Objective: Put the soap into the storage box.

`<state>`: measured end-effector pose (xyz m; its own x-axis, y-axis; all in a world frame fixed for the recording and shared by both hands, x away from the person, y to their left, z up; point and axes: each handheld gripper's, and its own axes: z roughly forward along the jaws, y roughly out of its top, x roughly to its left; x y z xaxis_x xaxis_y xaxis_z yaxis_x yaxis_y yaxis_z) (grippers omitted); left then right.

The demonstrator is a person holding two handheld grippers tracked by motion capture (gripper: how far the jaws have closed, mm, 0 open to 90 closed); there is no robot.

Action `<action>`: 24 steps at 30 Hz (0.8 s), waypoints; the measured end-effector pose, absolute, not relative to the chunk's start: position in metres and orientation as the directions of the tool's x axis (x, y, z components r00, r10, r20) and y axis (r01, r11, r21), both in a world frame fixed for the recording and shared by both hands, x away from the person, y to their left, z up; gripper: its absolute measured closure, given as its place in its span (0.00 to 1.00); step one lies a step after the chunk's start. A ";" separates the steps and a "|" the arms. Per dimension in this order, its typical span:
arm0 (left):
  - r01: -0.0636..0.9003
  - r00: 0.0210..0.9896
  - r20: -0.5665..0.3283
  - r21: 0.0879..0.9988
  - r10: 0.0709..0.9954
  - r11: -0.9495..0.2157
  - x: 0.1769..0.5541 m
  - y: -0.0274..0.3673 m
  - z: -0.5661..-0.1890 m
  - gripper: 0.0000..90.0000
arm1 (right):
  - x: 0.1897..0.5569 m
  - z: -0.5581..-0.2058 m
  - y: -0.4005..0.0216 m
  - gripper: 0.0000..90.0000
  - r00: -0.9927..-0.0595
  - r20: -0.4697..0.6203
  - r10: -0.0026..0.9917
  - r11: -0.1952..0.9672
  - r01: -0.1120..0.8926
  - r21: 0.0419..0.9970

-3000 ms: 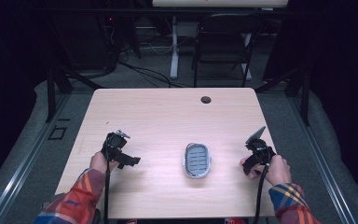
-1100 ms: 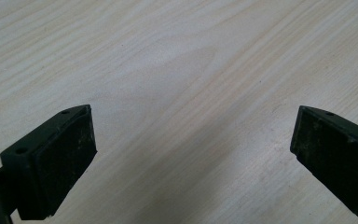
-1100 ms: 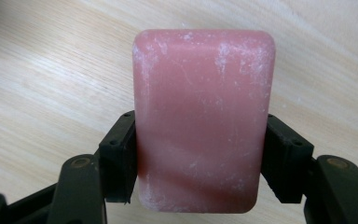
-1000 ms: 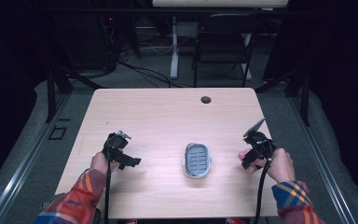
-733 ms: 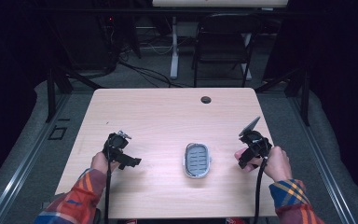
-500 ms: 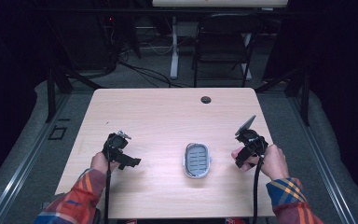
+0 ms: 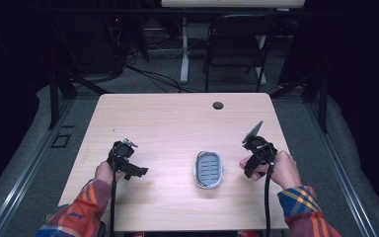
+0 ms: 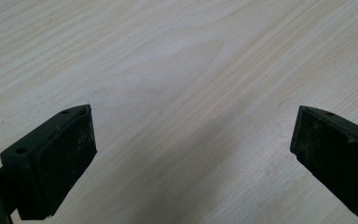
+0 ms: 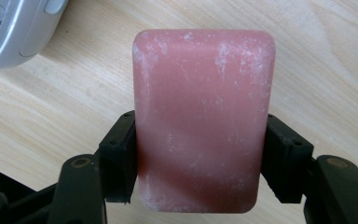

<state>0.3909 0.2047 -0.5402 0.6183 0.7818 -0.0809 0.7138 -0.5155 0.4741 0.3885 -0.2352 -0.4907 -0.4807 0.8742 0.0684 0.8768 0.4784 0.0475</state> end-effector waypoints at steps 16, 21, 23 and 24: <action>0.710 0.610 -0.072 0.491 0.789 -0.505 0.389 0.206 -0.538 0.00 | 0.395 -0.471 -0.213 0.41 -0.532 0.043 0.845 0.532 0.846 0.024; 0.712 0.610 -0.077 0.490 0.788 -0.504 0.389 0.206 -0.538 0.00 | 0.396 -0.464 -0.205 0.41 -0.535 0.046 0.844 0.534 0.845 0.036; 0.713 0.609 -0.081 0.491 0.789 -0.500 0.389 0.206 -0.537 0.00 | 0.398 -0.461 -0.202 0.41 -0.554 0.039 0.831 0.554 0.832 0.020; 0.712 0.608 -0.078 0.495 0.790 -0.498 0.389 0.206 -0.538 0.00 | 0.399 -0.460 -0.201 0.41 -0.558 0.037 0.829 0.558 0.830 0.018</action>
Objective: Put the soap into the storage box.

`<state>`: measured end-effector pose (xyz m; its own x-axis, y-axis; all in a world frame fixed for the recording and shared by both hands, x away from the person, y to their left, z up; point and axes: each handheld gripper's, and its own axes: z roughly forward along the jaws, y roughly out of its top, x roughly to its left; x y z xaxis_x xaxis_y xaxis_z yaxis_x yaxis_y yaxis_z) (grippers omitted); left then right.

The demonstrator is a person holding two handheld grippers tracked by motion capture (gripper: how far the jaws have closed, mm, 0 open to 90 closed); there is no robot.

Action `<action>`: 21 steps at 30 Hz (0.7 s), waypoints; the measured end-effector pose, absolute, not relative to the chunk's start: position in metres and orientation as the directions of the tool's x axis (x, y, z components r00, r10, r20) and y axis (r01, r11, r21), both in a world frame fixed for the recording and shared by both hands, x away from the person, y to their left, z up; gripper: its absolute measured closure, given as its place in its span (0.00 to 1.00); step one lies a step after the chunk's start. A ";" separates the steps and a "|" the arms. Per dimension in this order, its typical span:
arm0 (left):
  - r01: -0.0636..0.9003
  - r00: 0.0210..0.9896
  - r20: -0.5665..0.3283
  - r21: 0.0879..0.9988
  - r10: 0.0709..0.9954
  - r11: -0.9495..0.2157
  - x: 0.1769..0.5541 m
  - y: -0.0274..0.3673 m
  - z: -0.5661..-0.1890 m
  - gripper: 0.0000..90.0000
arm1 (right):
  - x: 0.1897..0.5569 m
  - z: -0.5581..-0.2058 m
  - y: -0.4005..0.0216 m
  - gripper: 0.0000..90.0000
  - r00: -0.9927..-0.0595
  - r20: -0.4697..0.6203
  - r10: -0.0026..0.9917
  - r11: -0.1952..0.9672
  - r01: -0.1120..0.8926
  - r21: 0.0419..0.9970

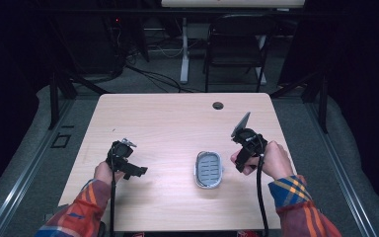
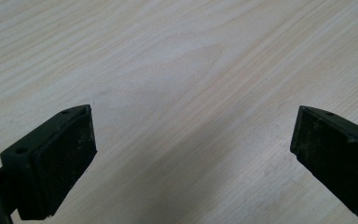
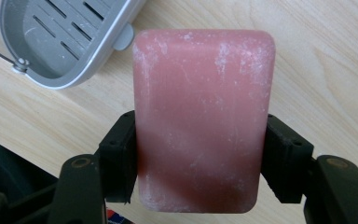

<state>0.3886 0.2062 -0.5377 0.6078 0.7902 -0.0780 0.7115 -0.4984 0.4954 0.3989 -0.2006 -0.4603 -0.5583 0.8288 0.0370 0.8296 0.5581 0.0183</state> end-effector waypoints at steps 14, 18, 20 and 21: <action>0.709 0.614 -0.084 0.496 0.784 -0.502 0.389 0.206 -0.538 0.00 | 0.405 -0.445 -0.178 0.41 -0.589 0.013 0.808 0.589 0.808 0.001; 0.708 0.616 -0.083 0.495 0.784 -0.504 0.389 0.206 -0.538 0.00 | 0.405 -0.445 -0.170 0.41 -0.587 0.014 0.810 0.587 0.810 0.017; 0.709 0.615 -0.086 0.496 0.784 -0.502 0.389 0.206 -0.538 0.00 | 0.408 -0.444 -0.166 0.41 -0.604 0.006 0.797 0.604 0.797 -0.011; 0.708 0.615 -0.084 0.496 0.784 -0.503 0.389 0.207 -0.538 0.00 | 0.409 -0.444 -0.164 0.41 -0.608 0.007 0.794 0.609 0.793 -0.018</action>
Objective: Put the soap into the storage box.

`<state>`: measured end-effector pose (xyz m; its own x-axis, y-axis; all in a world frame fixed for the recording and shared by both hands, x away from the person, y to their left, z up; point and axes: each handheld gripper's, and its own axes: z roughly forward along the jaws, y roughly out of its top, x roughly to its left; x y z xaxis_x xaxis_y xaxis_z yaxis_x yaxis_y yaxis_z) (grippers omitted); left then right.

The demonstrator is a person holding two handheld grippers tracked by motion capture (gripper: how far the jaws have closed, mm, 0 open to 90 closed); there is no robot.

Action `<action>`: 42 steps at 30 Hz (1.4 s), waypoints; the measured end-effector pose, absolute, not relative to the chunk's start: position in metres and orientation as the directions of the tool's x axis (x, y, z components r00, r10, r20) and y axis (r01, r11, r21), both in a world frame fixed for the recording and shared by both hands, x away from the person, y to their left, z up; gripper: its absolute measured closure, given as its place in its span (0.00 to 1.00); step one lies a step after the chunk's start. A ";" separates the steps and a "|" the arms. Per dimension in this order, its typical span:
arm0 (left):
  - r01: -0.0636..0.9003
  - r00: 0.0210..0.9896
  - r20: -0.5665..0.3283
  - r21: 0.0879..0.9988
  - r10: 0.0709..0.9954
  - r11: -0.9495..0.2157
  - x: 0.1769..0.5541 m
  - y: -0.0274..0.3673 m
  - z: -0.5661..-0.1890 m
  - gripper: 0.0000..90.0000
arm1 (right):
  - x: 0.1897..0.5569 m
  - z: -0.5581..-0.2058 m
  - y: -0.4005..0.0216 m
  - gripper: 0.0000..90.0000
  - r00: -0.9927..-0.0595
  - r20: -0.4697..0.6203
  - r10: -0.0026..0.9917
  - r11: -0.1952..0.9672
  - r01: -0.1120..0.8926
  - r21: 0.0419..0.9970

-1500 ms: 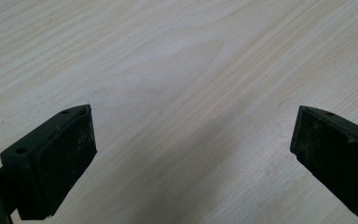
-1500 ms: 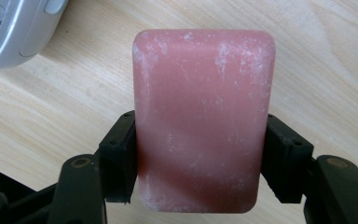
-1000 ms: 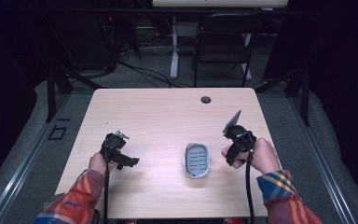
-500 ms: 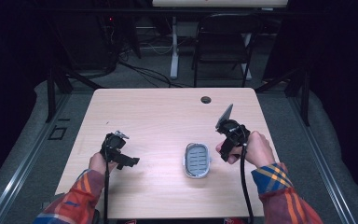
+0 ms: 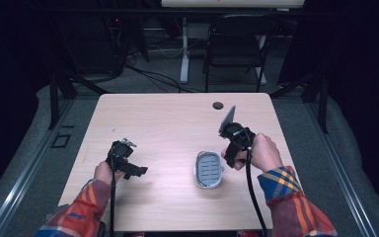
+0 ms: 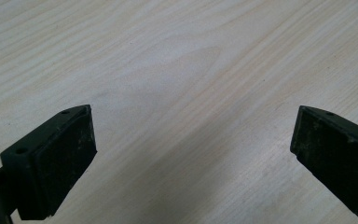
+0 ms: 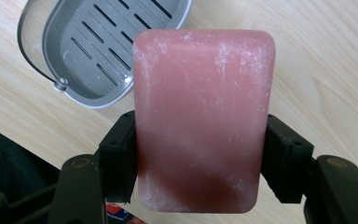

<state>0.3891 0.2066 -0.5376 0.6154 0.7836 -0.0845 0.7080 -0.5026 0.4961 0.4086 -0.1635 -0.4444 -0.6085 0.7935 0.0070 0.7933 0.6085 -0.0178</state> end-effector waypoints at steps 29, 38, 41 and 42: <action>0.707 0.618 -0.083 0.494 0.781 -0.507 0.389 0.206 -0.538 0.00 | 0.426 -0.483 -0.107 0.41 -0.630 0.001 0.777 0.626 0.771 -0.118; 0.706 0.620 -0.081 0.492 0.781 -0.509 0.389 0.206 -0.538 0.00 | 0.429 -0.489 -0.098 0.41 -0.638 -0.025 0.770 0.628 0.764 -0.146; 0.706 0.620 -0.081 0.491 0.780 -0.510 0.389 0.206 -0.538 0.00 | 0.430 -0.492 -0.095 0.41 -0.635 -0.034 0.772 0.624 0.766 -0.151; 0.706 0.621 -0.081 0.491 0.780 -0.511 0.389 0.206 -0.538 0.00 | 0.429 -0.492 -0.094 0.41 -0.634 -0.036 0.773 0.623 0.768 -0.152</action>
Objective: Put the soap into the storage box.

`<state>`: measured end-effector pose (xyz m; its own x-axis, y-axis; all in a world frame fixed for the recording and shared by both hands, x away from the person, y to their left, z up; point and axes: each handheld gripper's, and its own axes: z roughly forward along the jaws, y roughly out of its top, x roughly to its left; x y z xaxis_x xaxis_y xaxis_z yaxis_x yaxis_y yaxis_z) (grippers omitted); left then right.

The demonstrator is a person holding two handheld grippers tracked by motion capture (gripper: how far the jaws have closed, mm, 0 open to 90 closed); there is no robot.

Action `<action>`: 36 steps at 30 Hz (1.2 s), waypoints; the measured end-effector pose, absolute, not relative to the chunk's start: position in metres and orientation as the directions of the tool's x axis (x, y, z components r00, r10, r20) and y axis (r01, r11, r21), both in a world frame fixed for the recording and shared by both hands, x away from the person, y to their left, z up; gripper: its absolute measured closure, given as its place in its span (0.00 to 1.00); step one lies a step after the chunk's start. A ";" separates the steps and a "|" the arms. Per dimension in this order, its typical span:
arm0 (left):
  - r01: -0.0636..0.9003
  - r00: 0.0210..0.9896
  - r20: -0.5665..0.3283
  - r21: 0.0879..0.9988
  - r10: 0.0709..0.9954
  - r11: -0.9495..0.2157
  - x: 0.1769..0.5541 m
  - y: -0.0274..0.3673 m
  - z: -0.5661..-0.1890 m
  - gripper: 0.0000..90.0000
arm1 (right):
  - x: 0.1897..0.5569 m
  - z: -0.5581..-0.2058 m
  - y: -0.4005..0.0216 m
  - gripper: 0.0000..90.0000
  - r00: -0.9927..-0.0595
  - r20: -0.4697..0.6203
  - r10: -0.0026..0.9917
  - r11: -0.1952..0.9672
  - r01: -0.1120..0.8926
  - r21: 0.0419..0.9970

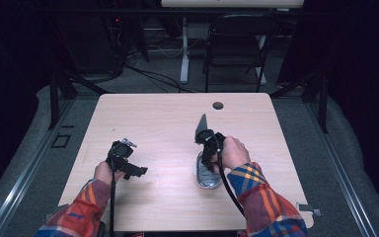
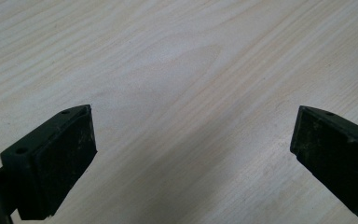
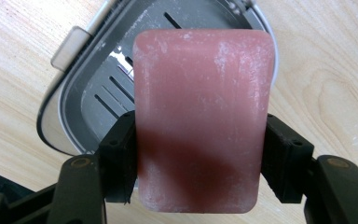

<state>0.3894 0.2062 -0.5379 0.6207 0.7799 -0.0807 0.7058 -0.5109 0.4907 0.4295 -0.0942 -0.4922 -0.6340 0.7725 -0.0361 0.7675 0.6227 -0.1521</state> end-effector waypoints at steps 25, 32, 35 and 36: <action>0.707 0.621 -0.078 0.486 0.780 -0.515 0.389 0.205 -0.538 0.00 | 0.420 -0.483 -0.094 0.46 -0.626 -0.013 0.780 0.621 0.776 -0.107; 0.707 0.623 -0.074 0.480 0.779 -0.520 0.389 0.205 -0.538 0.00 | 0.415 -0.479 -0.101 0.47 -0.638 0.039 0.769 0.640 0.767 -0.051; 0.707 0.623 -0.075 0.480 0.779 -0.519 0.389 0.205 -0.538 0.00 | 0.413 -0.474 -0.106 0.46 -0.655 0.038 0.755 0.656 0.754 -0.038; 0.707 0.623 -0.075 0.481 0.779 -0.519 0.389 0.205 -0.538 0.00 | 0.412 -0.473 -0.108 0.46 -0.650 0.040 0.759 0.651 0.759 -0.025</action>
